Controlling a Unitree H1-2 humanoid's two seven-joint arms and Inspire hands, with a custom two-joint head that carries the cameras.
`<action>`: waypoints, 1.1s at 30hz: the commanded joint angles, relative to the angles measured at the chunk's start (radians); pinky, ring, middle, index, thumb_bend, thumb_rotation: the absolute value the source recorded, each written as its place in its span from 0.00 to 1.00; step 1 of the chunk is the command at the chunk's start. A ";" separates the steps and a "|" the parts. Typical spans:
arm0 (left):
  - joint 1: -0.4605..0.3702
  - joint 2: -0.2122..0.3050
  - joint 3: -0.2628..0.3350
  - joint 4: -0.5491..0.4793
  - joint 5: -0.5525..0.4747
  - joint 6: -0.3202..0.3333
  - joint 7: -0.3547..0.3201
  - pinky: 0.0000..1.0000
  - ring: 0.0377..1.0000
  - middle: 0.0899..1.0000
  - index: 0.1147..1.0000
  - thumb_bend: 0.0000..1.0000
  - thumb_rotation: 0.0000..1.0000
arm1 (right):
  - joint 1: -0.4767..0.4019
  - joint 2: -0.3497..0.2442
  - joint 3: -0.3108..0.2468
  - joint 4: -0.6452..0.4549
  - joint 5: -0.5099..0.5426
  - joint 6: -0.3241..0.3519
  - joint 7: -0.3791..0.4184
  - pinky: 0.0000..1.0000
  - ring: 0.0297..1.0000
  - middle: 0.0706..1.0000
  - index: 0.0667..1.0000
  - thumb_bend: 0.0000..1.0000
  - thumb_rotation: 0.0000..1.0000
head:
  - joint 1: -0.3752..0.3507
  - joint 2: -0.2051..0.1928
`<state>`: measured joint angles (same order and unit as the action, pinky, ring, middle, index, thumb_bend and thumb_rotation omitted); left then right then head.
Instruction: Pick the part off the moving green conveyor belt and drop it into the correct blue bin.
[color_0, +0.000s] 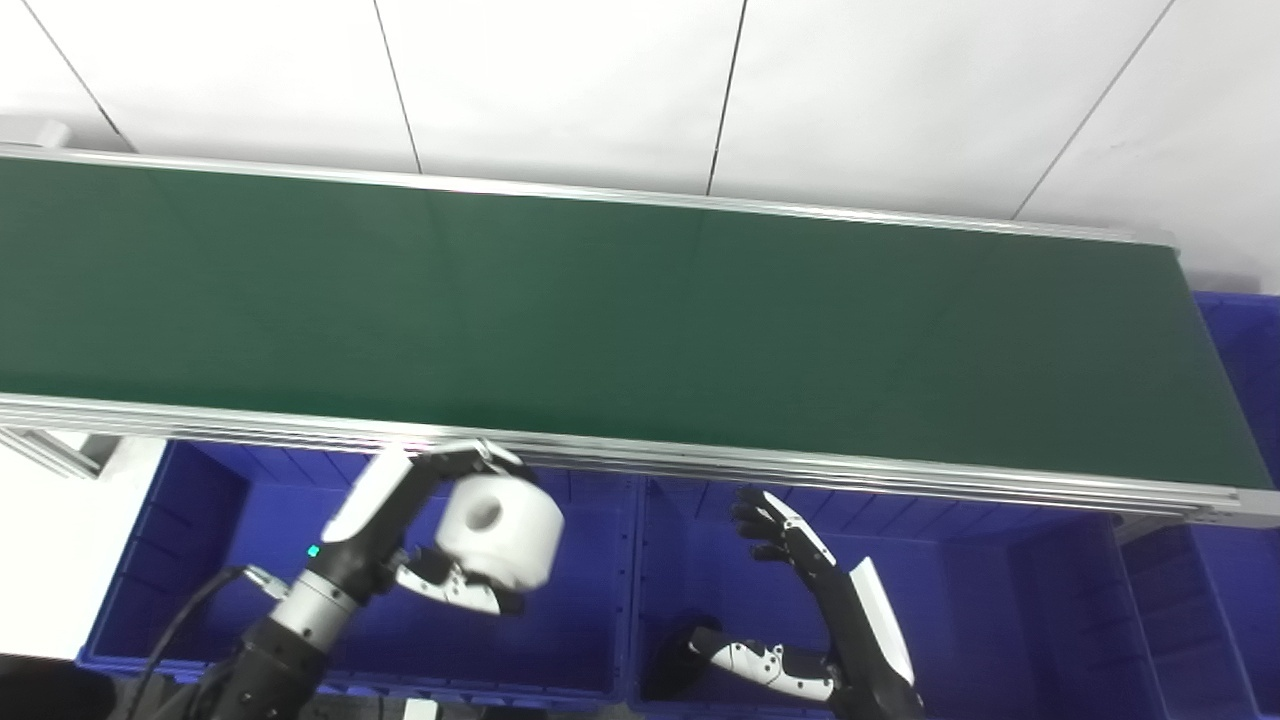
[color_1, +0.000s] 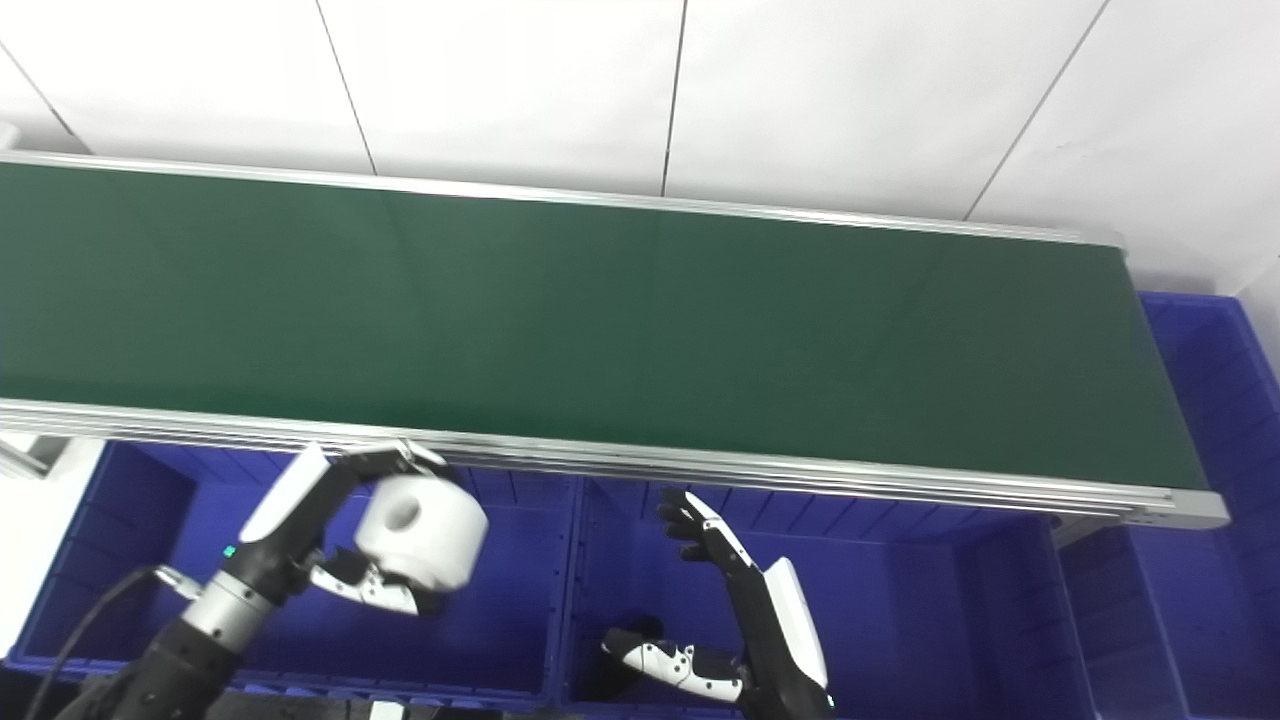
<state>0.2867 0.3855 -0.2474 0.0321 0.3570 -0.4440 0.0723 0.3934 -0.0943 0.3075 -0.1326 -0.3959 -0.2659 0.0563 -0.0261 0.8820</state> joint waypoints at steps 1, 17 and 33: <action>-0.023 0.017 -0.012 0.008 0.046 -0.026 0.038 0.45 0.40 0.45 0.46 0.50 0.00 | 0.007 0.011 0.006 -0.029 -0.003 0.004 -0.008 0.72 0.79 0.81 0.87 0.65 0.28 | 0.002 0.000; -0.056 -0.001 -0.076 -0.021 0.586 0.344 -0.044 0.98 0.84 0.81 0.75 0.66 0.31 | 0.012 0.010 0.010 -0.034 0.003 0.007 0.001 0.72 0.79 0.81 0.87 0.65 0.28 | 0.015 -0.003; 0.097 -0.033 0.064 -0.219 -0.221 0.224 -0.266 0.90 0.93 0.91 0.85 0.70 0.35 | 0.023 0.010 0.005 -0.041 0.005 0.018 0.000 0.73 0.81 0.82 0.87 0.64 0.29 | 0.022 0.000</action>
<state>0.3699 0.3343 -0.1904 -0.1561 0.2094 -0.1601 -0.1744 0.4059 -0.0931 0.3116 -0.1371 -0.4018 -0.2581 0.0590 -0.0046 0.8820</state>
